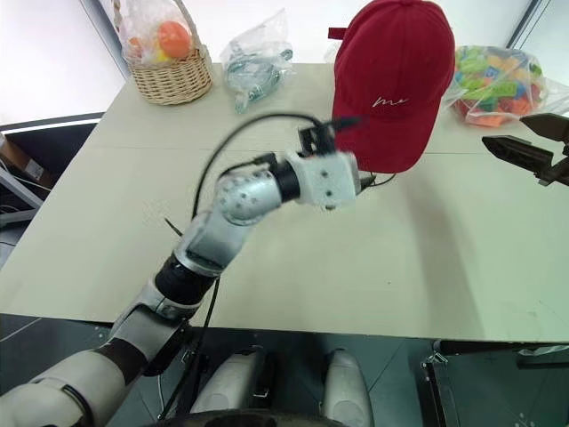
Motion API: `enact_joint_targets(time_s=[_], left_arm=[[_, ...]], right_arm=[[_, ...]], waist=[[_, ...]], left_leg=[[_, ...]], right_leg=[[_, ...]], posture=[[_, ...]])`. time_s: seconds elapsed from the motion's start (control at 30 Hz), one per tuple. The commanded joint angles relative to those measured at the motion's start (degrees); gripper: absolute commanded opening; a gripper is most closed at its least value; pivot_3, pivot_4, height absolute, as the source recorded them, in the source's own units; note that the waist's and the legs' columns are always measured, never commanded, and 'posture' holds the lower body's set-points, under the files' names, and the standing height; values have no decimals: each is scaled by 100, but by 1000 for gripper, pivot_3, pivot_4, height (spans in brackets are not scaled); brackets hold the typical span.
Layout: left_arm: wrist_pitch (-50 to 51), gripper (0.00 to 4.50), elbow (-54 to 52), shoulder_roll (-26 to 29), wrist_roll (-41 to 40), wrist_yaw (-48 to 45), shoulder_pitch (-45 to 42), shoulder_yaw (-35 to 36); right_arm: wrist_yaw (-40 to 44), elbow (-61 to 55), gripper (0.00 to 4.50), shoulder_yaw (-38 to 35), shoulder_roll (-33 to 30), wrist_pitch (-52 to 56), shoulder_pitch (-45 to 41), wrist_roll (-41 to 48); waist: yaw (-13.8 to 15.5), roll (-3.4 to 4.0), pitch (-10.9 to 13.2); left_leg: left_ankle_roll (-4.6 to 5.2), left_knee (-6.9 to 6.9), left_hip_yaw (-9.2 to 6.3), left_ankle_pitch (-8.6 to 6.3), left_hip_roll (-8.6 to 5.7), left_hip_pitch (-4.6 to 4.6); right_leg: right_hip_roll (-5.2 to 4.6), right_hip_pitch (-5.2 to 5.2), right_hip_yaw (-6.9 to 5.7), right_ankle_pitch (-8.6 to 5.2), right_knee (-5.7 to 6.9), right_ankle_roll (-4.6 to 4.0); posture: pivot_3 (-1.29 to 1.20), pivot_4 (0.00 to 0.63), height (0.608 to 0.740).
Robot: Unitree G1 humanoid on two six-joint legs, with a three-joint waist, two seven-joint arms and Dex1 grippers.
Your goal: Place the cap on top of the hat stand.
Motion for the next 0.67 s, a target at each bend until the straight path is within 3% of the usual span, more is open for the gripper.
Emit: enact_joint_targets(time_s=[0.03,0.2,0.3,0.53,0.67], left_arm=[[382,4383,-631,-44,-944,-54,-130,692],[2136,4383,-971,134,-2106,215,-254,1938],[3508,4383,-748,673,-2503,576,-241,2980],[4624,4383,-257,1891,-3081,551,632,3953],[4893,4383,-269,2192,-3511,486,1248,4252]], right_arm=[[46,46,4500,-32,-37,-162,-139,3],[115,285,4500,160,-2,-336,-288,-56],[225,506,4500,316,-11,-448,-431,-115],[563,947,4500,998,-35,-874,-380,-640],[630,1091,4500,1182,40,-1002,-459,-767]], waist=[[1,0,0],[-10,1,-1],[-28,1,0],[-151,-2,1],[-156,-2,1]], left_leg=[[0,0,0,0,0,0],[0,2,1,0,2,5],[0,2,1,0,4,6],[0,0,-4,0,6,7],[-1,-1,-5,0,6,7]], right_leg=[[0,0,0,0,0,0],[5,5,0,0,1,0],[8,5,0,0,3,0],[11,8,-1,0,0,0],[10,5,0,0,1,0]], posture=[[0,150,740],[0,150,740],[0,150,740],[0,150,740],[0,150,740]])
